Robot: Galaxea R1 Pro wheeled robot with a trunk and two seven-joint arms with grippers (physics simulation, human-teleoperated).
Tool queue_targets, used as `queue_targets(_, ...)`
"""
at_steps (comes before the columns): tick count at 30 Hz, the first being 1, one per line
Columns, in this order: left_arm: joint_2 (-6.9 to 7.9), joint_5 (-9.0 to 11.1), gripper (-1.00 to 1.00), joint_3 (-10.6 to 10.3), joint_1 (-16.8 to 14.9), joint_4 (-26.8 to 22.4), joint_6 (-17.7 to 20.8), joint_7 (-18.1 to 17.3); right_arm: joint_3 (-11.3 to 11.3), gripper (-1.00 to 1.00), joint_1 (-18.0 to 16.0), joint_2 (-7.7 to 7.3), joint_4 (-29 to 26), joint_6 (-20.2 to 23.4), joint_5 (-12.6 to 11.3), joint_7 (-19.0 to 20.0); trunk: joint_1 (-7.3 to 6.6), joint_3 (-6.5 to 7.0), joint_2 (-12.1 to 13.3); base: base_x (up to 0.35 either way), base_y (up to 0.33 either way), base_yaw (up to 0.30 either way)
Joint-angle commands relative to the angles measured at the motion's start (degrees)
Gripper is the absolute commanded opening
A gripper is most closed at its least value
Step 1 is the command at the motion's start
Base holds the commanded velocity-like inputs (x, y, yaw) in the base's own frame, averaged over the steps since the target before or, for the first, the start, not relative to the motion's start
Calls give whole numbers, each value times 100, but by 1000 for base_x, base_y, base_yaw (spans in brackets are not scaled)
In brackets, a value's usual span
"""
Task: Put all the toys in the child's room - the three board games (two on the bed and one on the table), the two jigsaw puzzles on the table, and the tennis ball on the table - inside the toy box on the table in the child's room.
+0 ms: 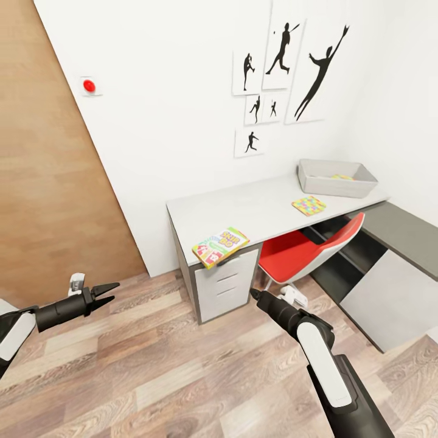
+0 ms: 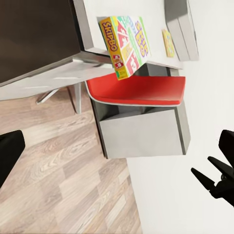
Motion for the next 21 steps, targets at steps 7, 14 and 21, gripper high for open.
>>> queue_targets(7,-7,13,100,-6,-4,1,30,-1,-4,100,-6,1,-8,6,-56,-59,4,57,-10,0,0,0)
queue_targets(14,-9,13,100,-8,-4,1,30,-6,-5,100,-8,1,-8,6,-56,-59,4,124,-10,0,0,0)
queue_targets(21,-9,13,100,-11,-4,1,30,-7,-5,100,-6,1,-8,6,-56,-59,4,190,-10,0,0,0)
